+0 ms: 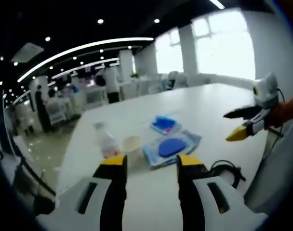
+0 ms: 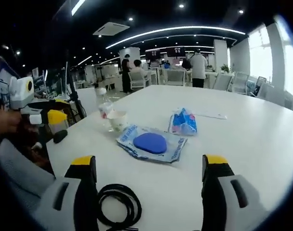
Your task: Arrange the tabletop items into an orderly group along one side of the table until the central work area is clear of visible clutter.
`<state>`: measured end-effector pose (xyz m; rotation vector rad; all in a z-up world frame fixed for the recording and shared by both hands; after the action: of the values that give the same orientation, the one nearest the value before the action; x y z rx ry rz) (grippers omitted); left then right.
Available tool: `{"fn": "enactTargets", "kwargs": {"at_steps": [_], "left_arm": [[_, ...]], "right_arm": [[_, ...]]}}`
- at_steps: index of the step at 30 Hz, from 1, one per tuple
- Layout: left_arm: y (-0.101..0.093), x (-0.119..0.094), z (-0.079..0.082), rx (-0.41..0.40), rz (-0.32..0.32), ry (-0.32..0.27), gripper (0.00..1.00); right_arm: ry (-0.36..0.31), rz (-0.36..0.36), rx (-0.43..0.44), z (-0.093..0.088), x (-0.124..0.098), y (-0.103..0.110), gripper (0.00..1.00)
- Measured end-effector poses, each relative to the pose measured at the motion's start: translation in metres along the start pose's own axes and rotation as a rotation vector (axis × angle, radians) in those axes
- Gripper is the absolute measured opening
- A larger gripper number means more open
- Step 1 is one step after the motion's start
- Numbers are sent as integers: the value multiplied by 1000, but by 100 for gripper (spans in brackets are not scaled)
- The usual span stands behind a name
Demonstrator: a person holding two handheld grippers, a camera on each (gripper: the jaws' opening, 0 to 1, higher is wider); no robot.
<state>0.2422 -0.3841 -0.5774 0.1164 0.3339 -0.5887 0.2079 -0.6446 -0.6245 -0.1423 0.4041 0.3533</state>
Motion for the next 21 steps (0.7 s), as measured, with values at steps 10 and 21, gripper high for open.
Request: {"fn": "enactTargets", "kwargs": {"at_steps": [10,21], "left_arm": [[-15,-39,-14,-65,-68,33,62],[-37,-57,-28,-37,-95,63,80]], "right_arm": [[-9,-2,-69,4,-26,10,100],[-17,-4,-85,2,-44,7,100]]}}
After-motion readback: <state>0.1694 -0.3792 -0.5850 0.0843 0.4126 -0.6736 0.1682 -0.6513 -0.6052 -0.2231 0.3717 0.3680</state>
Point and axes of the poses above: the point that each gripper's makers call its tool centre point, and the gripper's own axes: x roughly forward along the fingers, y roughly to its left, z roughly out of its top, the point moved 4 cm from there along -x, roughly backward along the fingers, and after that the axes turned 8 degrees about -x, right-handed, at the moved point
